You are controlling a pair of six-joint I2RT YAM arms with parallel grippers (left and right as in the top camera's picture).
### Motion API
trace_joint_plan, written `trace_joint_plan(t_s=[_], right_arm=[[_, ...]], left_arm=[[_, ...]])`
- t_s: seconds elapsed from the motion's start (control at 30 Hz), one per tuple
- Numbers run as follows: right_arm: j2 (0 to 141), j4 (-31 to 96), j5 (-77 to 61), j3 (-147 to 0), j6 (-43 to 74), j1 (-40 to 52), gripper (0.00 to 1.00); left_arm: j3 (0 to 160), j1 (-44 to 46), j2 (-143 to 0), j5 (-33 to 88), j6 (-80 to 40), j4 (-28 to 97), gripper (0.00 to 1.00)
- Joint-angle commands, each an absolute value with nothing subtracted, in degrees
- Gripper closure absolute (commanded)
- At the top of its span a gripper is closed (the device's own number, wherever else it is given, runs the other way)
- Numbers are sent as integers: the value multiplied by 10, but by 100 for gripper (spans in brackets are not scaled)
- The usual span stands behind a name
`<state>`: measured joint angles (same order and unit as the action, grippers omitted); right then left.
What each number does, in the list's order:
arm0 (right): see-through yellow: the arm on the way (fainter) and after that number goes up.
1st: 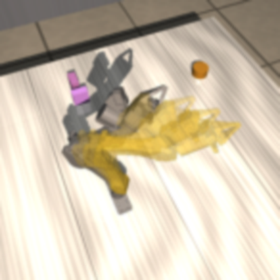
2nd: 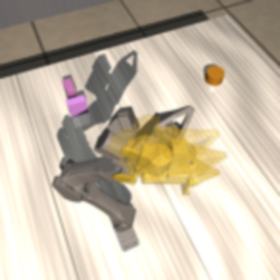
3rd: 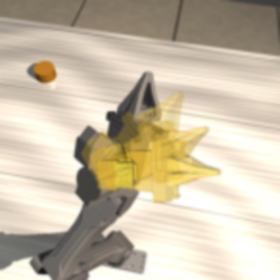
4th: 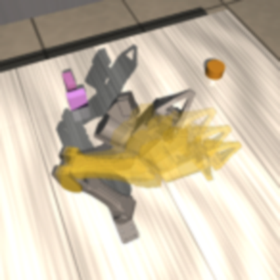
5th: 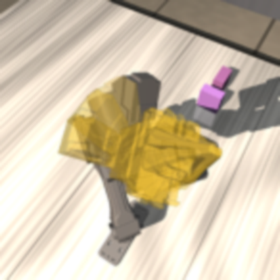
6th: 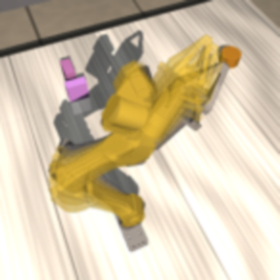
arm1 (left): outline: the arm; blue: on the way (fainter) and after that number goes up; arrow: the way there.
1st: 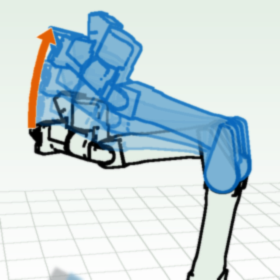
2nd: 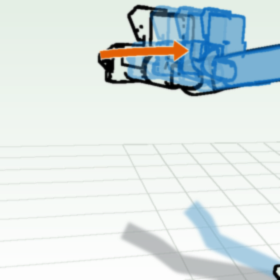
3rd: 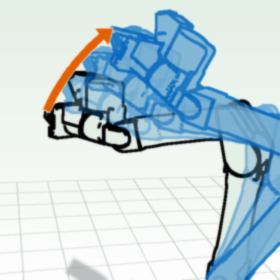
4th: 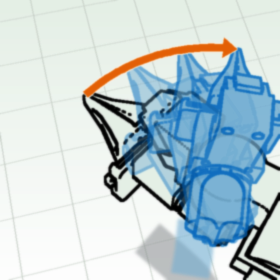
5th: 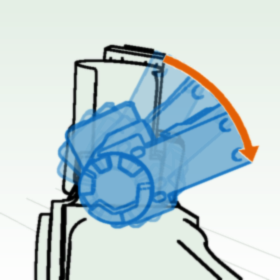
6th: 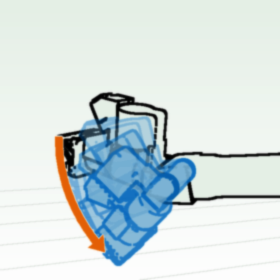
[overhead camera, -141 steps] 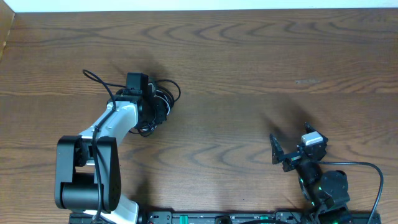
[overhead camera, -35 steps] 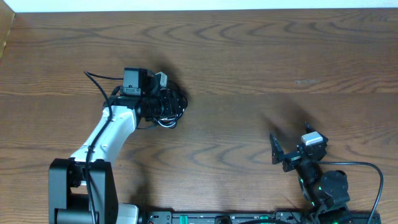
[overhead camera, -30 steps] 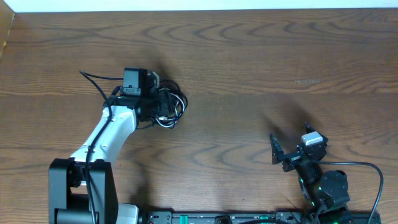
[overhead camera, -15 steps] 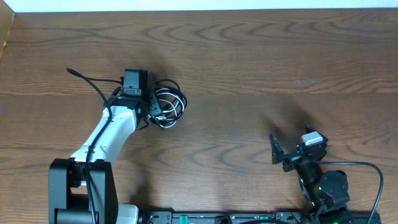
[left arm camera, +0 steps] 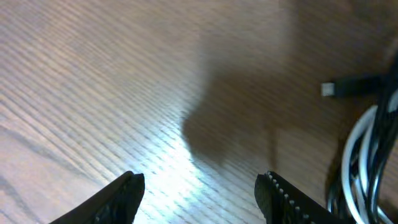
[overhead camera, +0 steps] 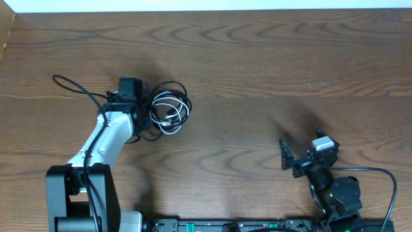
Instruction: Untangle cables
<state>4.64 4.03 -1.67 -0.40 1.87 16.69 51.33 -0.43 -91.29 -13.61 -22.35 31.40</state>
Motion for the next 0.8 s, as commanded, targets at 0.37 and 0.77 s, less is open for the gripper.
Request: trace_joint_plan(t_s=[0.37,0.77], right_arm=[[46,43,-15,-3,10,169,1],[46,43,-15,-3,10,169,1]], left_arm=[[541,-45,-885,131,-123,271,29],[526,-45,-896,96,-123,238,25]])
